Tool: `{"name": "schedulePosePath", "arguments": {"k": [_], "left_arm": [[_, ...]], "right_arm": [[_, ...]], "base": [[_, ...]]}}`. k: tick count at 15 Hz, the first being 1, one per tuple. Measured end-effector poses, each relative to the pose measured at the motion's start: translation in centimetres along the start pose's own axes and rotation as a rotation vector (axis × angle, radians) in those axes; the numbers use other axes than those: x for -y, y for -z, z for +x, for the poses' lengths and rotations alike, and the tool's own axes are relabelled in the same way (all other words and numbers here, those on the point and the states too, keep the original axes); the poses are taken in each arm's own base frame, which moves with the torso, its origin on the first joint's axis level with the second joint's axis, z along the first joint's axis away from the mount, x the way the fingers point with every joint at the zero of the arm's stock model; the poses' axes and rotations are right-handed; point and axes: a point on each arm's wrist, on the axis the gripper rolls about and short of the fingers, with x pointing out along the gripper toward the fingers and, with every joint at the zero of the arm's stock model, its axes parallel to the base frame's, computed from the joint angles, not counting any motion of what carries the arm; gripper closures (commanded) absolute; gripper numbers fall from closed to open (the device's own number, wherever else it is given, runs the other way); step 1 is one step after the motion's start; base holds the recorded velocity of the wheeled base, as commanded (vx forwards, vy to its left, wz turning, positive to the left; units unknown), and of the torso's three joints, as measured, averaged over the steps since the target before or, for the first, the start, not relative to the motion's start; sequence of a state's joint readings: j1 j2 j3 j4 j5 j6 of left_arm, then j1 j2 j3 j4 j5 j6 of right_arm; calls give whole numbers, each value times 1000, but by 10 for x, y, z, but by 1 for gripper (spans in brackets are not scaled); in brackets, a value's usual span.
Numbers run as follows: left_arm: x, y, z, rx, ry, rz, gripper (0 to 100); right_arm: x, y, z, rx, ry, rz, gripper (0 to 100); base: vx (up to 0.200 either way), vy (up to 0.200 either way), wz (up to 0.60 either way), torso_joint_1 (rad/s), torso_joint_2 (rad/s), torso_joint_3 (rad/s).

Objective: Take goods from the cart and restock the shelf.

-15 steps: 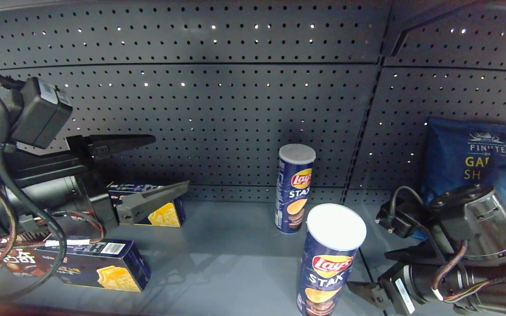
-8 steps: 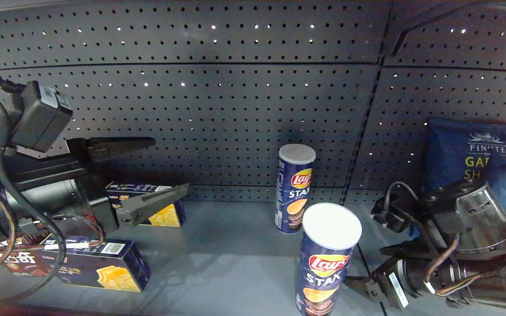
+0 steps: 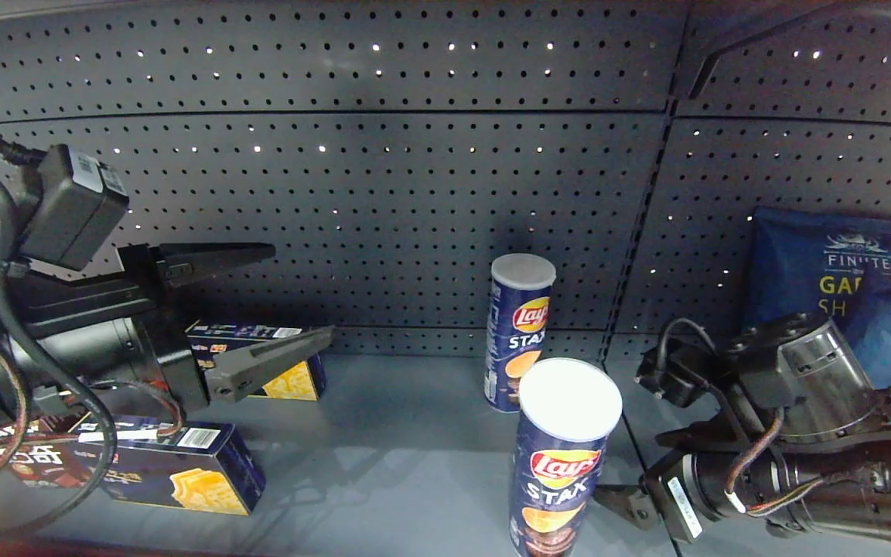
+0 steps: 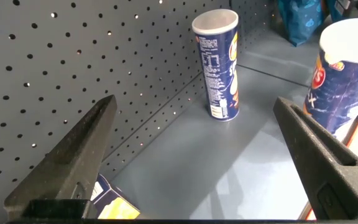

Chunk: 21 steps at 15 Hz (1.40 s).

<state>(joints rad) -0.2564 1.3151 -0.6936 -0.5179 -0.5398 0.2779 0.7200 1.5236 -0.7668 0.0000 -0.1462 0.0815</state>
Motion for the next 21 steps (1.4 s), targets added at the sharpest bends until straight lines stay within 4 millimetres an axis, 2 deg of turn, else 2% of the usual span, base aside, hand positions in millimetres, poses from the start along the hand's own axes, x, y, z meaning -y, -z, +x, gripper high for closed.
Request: {"name": "schedulePosePath", "arguments": {"k": [11,17,21], "left_arm": [[0,-1,0,2,-1,1,0],[1,2,0,-4,4,-1,0],[1,2,0,-6,5,-2,0]], "right_arm": [[-8,0,5,-14,-20,-21,0],[6,8,-6,-8,18,18,0],[7,9,-6,-5,18,19,0]], "base": [[0,0,0,0,0,0],[0,0,0,0,0,0],[0,0,0,0,0,0]]}}
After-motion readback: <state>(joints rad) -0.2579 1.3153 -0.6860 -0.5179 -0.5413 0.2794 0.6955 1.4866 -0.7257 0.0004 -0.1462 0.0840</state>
